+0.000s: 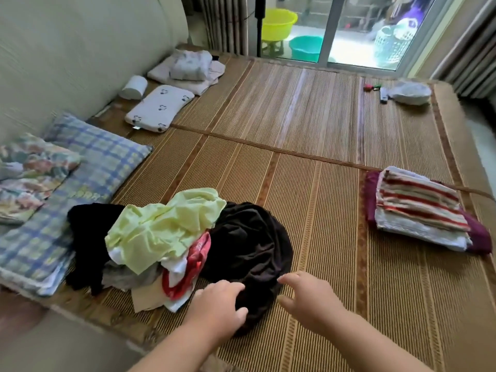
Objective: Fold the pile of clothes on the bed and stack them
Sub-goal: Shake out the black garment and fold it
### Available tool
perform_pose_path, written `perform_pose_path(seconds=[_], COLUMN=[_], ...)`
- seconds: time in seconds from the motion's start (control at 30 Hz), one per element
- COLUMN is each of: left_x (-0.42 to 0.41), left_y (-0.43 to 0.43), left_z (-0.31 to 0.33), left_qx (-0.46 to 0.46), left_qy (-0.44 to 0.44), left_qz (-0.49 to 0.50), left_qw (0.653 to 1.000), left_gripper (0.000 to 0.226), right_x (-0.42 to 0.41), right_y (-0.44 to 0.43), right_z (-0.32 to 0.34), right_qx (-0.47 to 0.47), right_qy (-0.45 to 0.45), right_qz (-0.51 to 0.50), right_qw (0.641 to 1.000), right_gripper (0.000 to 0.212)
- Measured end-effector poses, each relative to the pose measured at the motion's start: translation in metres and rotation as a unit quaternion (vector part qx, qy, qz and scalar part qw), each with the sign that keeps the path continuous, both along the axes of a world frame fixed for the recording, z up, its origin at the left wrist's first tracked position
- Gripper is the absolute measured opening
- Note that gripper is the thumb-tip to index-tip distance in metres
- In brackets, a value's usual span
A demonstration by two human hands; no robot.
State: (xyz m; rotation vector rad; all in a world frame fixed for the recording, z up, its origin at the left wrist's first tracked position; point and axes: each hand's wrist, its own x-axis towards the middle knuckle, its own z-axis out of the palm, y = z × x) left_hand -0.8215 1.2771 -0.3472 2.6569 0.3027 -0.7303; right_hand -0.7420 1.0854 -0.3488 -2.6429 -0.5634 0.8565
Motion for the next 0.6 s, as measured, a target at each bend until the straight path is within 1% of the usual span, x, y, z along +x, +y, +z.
perform_pose_path(seconds=[0.17, 0.23, 0.3, 0.33, 0.43, 0.5, 0.53, 0.6], left_x=[0.028, 0.036, 0.039, 0.040, 0.041, 0.045, 0.049, 0.058], left_y=[0.035, 0.050, 0.063, 0.069, 0.083, 0.088, 0.090, 0.093], left_z=[-0.071, -0.104, -0.141, -0.155, -0.205, -0.232, -0.245, -0.265], left_qx=[-0.012, -0.002, 0.002, 0.005, 0.014, 0.034, 0.045, 0.074], left_qy=[0.084, 0.105, 0.119, 0.123, 0.147, 0.135, 0.121, 0.079], left_qz=[-0.078, -0.114, -0.142, -0.153, -0.177, -0.201, -0.210, -0.225], left_qw=[0.993, 0.988, 0.983, 0.980, 0.973, 0.970, 0.969, 0.968], left_gripper=[0.057, 0.056, 0.057, 0.061, 0.083, 0.091, 0.091, 0.083], right_x=[0.005, 0.006, 0.007, 0.007, 0.000, -0.006, -0.010, -0.016], right_y=[0.059, 0.076, 0.088, 0.091, 0.100, 0.106, 0.111, 0.125], right_z=[-0.083, -0.121, -0.157, -0.172, -0.219, -0.244, -0.256, -0.271], right_qx=[-0.048, -0.067, -0.080, -0.082, -0.108, -0.146, -0.162, -0.185], right_qy=[0.067, 0.089, 0.104, 0.112, 0.159, 0.179, 0.179, 0.155], right_qz=[-0.016, -0.013, -0.014, -0.025, -0.034, -0.030, -0.042, -0.078], right_qw=[0.996, 0.994, 0.991, 0.990, 0.981, 0.973, 0.970, 0.967], right_gripper=[0.051, 0.057, 0.071, 0.079, 0.100, 0.106, 0.108, 0.109])
